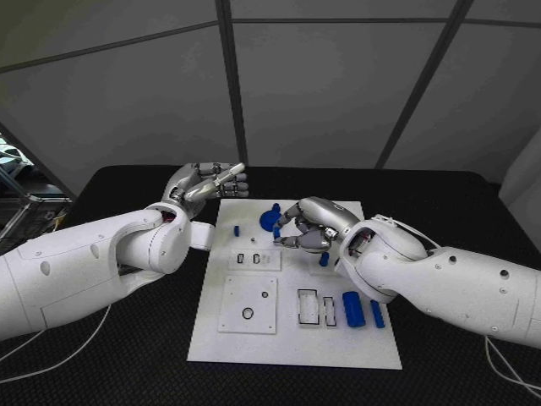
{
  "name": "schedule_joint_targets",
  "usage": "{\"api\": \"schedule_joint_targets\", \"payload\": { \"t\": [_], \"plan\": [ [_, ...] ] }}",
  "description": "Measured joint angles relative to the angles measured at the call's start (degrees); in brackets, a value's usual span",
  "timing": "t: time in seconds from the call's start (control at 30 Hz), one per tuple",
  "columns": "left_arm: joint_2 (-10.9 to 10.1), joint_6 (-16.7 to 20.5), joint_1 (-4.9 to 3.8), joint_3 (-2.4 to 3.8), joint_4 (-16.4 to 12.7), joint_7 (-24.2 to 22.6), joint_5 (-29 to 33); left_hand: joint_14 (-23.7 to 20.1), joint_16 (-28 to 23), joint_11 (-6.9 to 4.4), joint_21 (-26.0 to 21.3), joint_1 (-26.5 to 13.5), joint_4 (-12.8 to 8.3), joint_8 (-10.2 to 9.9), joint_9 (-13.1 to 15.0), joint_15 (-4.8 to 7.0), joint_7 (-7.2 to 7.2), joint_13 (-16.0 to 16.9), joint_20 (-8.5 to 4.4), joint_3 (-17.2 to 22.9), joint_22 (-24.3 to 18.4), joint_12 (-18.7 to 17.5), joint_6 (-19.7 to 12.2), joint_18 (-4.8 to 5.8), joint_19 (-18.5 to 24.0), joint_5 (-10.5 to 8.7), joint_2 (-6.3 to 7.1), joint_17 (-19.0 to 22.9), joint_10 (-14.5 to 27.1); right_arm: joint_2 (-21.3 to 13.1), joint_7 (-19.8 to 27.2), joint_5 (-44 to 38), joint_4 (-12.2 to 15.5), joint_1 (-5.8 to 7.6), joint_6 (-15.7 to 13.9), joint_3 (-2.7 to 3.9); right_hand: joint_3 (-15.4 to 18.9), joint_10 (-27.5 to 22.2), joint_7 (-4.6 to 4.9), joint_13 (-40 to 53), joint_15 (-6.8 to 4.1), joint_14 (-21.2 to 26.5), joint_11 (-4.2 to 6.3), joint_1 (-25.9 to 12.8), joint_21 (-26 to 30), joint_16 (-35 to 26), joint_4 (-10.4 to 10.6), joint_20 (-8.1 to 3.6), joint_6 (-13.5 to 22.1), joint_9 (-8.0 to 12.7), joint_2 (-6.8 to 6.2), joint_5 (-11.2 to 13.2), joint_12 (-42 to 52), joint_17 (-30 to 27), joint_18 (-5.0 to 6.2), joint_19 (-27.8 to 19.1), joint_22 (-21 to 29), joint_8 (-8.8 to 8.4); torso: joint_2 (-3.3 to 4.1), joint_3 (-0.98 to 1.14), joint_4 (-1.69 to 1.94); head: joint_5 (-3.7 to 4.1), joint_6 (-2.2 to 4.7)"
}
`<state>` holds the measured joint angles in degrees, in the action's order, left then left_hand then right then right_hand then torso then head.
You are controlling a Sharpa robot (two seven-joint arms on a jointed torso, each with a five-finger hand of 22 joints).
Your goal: Assemble the parts on the task board
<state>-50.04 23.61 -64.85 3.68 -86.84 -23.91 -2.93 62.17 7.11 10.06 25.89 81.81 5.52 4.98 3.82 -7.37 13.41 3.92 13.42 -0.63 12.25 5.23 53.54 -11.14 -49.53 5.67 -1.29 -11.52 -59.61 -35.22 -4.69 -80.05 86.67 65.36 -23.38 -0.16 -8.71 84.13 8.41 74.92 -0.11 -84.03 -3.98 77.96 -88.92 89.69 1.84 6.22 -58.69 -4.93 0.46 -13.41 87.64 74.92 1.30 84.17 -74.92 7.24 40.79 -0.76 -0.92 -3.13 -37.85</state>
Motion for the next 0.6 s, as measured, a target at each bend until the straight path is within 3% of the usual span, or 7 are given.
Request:
{"api": "schedule_joint_targets", "payload": {
  "t": [0.23, 0.43, 0.6],
  "plan": [
    [0.2, 0.0, 0.0, 0.0, 0.0, 0.0, 0.0, 0.0, 0.0, 0.0, 0.0, 0.0, 0.0, 0.0, 0.0, 0.0, 0.0, 0.0, 0.0, 0.0, 0.0, 0.0, 0.0, 0.0, 0.0, 0.0, 0.0, 0.0, 0.0, 2.6, -2.2, -4.8, -1.3, -1.05, 0.4, -0.13, 0.0, 0.0, 0.0, 0.0, 0.0, 0.0, 0.0, 0.0, 0.0, 0.0, 0.0, 0.0, 0.0, 0.0, 0.0, 0.1, 0.0, 0.0, 0.0, 0.0, 0.0, -0.01, -0.02, -0.01, -0.03, -0.24, -0.14],
    [0.2, 0.0, -0.01, 0.0, 0.0, 0.1, 0.0, 0.0, 0.0, 0.0, 0.0, 0.0, 0.0, 0.0, 0.0, 0.0, 0.0, 0.0, 0.0, 0.0, 0.0, 0.0, 0.0, 0.0, 0.0, 0.0, 0.0, 0.0, 0.0, 3.7, -3.7, -7.2, -2.4, -1.46, 0.8, -1.29, 0.0, 0.0, 0.01, 0.0, 0.0, 0.0, 0.0, 0.0, 0.0, 0.0, 0.0, 0.0, 0.0, 0.0, 0.0, 0.3, 0.0, 0.0, 0.0, 0.0, 0.0, -0.15, 0.01, -0.01, -0.03, -0.29, -0.28],
    [0.4, 0.0, -0.02, 0.01, 0.0, 0.1, 0.0, 0.0, 0.0, 0.0, 0.0, 0.0, 0.0, 0.0, 0.0, 0.0, 0.0, 0.0, 0.0, 0.0, 0.0, 0.0, 0.0, 0.0, 0.0, 0.0, 0.0, 0.0, 0.0, 4.8, -4.7, -8.6, -3.0, -1.54, 1.3, -1.59, 0.0, 0.0, 0.01, 0.0, 0.0, 0.0, 0.0, 0.0, 0.0, 0.0, 0.0, 0.0, 0.0, 0.0, 0.0, 0.3, 0.0, 0.0, 0.0, 0.0, 0.0, -0.15, 0.06, 0.03, -0.03, -0.29, -0.35]
  ]
}}
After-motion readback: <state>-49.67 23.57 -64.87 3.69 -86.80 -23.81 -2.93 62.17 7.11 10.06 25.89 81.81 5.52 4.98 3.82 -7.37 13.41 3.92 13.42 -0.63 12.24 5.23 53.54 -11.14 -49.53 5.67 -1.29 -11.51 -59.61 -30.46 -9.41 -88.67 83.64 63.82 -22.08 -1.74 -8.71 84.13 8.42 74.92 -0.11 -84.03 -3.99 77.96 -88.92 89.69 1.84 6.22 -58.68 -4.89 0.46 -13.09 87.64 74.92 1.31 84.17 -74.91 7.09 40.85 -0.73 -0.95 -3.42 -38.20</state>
